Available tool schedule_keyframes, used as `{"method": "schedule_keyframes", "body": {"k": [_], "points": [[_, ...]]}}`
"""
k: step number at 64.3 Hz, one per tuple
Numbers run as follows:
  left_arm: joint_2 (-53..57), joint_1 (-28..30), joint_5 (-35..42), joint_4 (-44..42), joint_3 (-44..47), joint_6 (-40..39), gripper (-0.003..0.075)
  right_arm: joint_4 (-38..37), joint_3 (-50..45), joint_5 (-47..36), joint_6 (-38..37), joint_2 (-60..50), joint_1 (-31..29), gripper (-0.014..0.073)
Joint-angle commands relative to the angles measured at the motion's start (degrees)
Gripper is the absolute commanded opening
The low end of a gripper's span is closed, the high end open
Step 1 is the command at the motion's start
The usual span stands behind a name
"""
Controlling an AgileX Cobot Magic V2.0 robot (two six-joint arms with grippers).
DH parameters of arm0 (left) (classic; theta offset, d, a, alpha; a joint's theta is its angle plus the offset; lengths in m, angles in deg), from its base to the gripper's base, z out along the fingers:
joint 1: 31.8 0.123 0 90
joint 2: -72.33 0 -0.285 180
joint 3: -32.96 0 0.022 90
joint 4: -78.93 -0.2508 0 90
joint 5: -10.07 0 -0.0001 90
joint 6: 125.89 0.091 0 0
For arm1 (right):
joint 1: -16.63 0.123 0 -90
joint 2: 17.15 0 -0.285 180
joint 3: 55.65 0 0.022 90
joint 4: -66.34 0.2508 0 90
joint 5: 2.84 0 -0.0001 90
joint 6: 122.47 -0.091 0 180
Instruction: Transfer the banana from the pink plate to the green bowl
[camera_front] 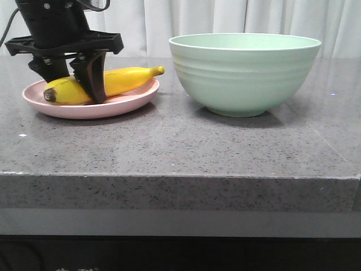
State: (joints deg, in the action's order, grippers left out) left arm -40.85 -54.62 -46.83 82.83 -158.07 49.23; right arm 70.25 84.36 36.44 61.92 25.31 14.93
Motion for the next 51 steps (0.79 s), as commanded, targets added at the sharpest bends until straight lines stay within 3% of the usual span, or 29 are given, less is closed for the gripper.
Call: {"method": "schedule_keyframes", "body": {"k": [1, 25, 51], "points": [[3.01, -0.49, 1.05, 0.67, -1.76, -0.48, 0.0181, -0.02, 1.68, -3.87, 0.07, 0.44, 0.07, 0.0508], [7.99, -0.49, -1.34, 0.26, -5.02, -0.25, 0.016, -0.02, 1.68, -4.01, 0.07, 0.44, 0.07, 0.0508], [24.66, -0.38, 1.88, 0.45, -0.33, 4.05, 0.016, -0.02, 1.68, -4.84, 0.07, 0.44, 0.07, 0.0508]]}}
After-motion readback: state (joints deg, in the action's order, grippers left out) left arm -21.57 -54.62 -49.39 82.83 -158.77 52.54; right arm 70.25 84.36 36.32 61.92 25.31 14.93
